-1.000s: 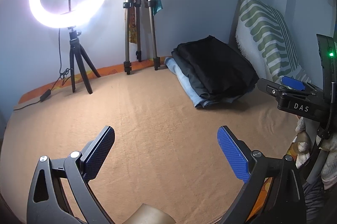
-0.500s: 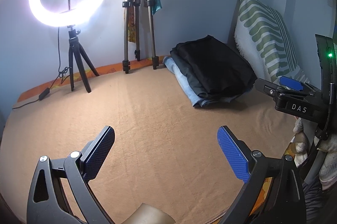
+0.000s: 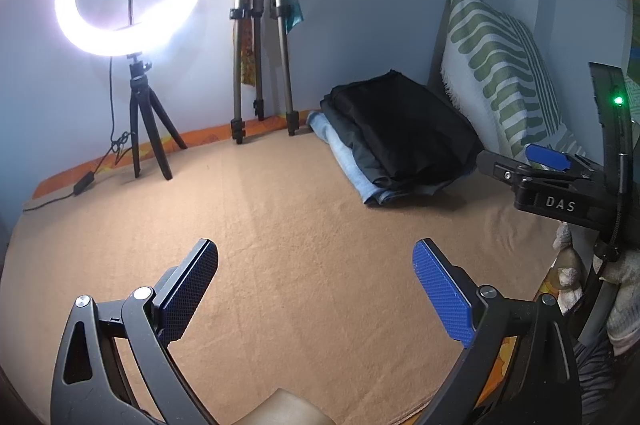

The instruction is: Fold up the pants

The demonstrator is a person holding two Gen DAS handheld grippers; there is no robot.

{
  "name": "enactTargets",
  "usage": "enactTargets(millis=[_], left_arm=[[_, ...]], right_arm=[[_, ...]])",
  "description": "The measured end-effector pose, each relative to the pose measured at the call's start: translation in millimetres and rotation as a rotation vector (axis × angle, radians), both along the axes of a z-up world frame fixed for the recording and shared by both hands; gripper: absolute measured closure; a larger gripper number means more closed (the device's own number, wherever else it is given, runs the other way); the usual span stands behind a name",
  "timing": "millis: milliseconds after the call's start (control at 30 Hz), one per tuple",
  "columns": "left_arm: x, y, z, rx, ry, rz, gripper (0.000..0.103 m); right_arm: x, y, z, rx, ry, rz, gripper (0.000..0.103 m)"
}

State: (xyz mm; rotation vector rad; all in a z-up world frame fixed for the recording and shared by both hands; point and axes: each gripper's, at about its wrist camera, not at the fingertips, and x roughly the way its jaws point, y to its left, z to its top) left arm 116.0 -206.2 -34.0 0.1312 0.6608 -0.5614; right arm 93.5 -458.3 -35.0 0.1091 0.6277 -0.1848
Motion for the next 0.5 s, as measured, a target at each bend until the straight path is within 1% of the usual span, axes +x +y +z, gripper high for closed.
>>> enactTargets(millis=[100, 200, 333, 400, 500], left_arm=[[1.4, 1.6, -0.3, 0.000, 0.005, -0.004, 0.005], [5.3, 4.3, -2.2, 0.003, 0.015, 0.021, 0.005], [11.6, 12.9, -4.6, -0.031, 0.065, 0.037, 0.005], [12.5, 15.8, -4.6, -0.045, 0.077, 0.042, 0.005], [9.9, 16.4, -3.0, -0.040, 0.060, 0.041, 0.006]], right_arm=[[0.7, 0.1, -0.9, -0.006, 0.003, 0.003, 0.000], [1.6, 0.4, -1.1, -0.004, 0.004, 0.004, 0.000], [2.0, 1.3, -1.0, -0.006, 0.003, 0.012, 0.000], [2.4, 2.6, -1.9, -0.016, 0.005, 0.015, 0.000], [3.2, 3.8, -3.0, -0.018, 0.009, 0.019, 0.000]])
